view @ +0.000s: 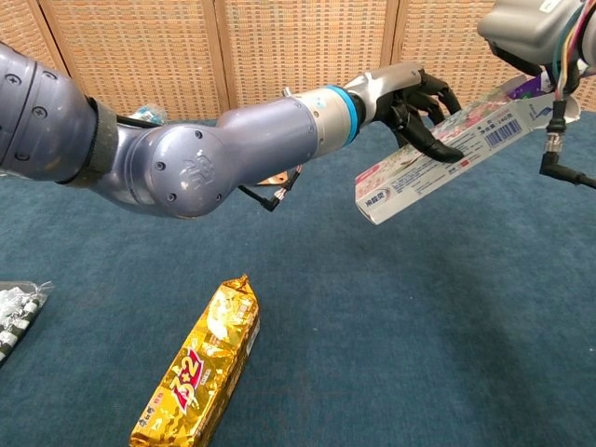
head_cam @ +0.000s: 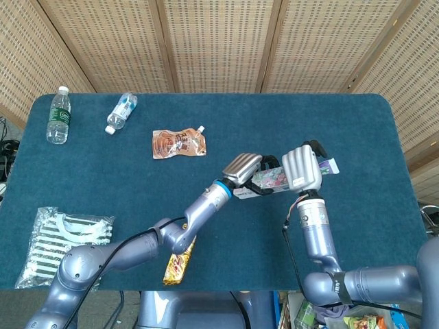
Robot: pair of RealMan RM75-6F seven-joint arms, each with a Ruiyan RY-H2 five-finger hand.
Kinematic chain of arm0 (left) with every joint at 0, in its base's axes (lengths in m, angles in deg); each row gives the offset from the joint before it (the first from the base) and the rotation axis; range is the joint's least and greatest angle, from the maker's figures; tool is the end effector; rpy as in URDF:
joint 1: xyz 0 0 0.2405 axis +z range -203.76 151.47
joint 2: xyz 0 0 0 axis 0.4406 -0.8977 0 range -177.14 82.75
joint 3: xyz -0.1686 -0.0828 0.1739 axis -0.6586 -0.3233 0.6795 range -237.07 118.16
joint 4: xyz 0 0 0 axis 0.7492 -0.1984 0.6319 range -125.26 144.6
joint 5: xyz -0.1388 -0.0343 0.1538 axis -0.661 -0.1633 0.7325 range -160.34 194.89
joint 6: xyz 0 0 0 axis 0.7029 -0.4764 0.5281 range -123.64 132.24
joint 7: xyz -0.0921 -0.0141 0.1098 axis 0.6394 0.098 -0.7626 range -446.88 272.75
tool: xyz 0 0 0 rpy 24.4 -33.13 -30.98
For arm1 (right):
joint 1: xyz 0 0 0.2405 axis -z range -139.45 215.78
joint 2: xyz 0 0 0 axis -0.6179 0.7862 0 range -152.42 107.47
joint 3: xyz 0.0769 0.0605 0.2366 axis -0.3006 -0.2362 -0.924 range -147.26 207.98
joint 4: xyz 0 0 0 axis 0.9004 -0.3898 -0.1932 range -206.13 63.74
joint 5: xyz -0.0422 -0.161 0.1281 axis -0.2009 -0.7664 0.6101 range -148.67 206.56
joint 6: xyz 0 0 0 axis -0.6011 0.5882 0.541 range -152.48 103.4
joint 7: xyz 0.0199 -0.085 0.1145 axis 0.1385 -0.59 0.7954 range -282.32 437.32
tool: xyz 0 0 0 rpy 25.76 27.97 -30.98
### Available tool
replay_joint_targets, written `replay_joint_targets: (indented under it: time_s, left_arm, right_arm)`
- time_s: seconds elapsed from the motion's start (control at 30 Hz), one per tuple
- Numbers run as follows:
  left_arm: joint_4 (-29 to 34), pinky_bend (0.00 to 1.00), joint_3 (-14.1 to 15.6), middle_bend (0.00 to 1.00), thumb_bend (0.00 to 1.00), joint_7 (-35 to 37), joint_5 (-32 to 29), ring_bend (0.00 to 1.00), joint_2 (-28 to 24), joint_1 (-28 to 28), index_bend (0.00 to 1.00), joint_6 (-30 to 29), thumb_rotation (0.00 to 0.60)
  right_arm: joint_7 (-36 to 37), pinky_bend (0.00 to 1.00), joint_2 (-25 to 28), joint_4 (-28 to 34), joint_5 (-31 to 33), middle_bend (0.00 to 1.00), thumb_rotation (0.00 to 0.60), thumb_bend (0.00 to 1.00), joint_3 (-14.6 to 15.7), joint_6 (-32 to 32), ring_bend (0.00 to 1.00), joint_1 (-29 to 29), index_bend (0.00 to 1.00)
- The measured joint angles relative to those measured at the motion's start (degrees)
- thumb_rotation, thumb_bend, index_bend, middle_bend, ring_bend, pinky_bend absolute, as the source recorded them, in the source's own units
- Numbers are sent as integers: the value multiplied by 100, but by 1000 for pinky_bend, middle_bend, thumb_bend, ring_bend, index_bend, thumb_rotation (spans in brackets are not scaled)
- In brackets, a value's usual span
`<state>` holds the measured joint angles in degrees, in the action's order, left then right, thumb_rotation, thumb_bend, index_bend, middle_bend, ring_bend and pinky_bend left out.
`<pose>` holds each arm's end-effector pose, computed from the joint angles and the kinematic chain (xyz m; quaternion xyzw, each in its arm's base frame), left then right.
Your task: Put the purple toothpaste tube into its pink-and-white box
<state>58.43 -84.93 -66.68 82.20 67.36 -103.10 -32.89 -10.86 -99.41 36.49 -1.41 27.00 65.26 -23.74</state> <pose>0.0747 0.4118 -0.1161 -0.6870 -0.4966 -0.5041 0.1650 -0.0909 -0.3541 0.0830 0.7221 -0.0222 0.0607 0.6888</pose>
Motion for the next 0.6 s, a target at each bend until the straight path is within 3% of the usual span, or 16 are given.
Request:
replay_joint_targets:
  time_s: [0.1, 0.17, 0.23, 0.3, 0.4, 0.6]
  left_arm:
    - [-40, 503, 3, 561, 310, 138, 88, 484, 44, 29, 599, -32, 600]
    - [-74, 503, -3, 561, 311, 247, 115, 484, 76, 43, 599, -52, 600]
    - [-125, 503, -12, 562, 310, 341, 145, 484, 114, 46, 601, -71, 600]
    - [-170, 503, -26, 562, 311, 449, 184, 484, 153, 40, 601, -91, 600]
    - [-226, 503, -53, 562, 310, 621, 235, 484, 216, 26, 602, -123, 600]
    - [-388, 503, -144, 562, 310, 1072, 336, 484, 390, -4, 603, -287, 600]
  right_arm:
    - [-200, 571, -4, -25, -98, 555, 600, 600, 76, 60, 531, -15, 589]
    - [-293, 570, -12, -19, -154, 438, 600, 586, 104, 128, 489, -11, 504]
    - [-378, 570, -21, -3, -169, 299, 600, 452, 116, 188, 420, -6, 392]
    - [-482, 570, -35, 14, -200, 229, 600, 295, 134, 278, 374, -4, 335]
    - [-656, 570, -75, 64, -282, 194, 600, 177, 159, 485, 346, 10, 304]
    - [-1018, 570, -170, 221, -484, 156, 600, 143, 198, 862, 335, 32, 241]
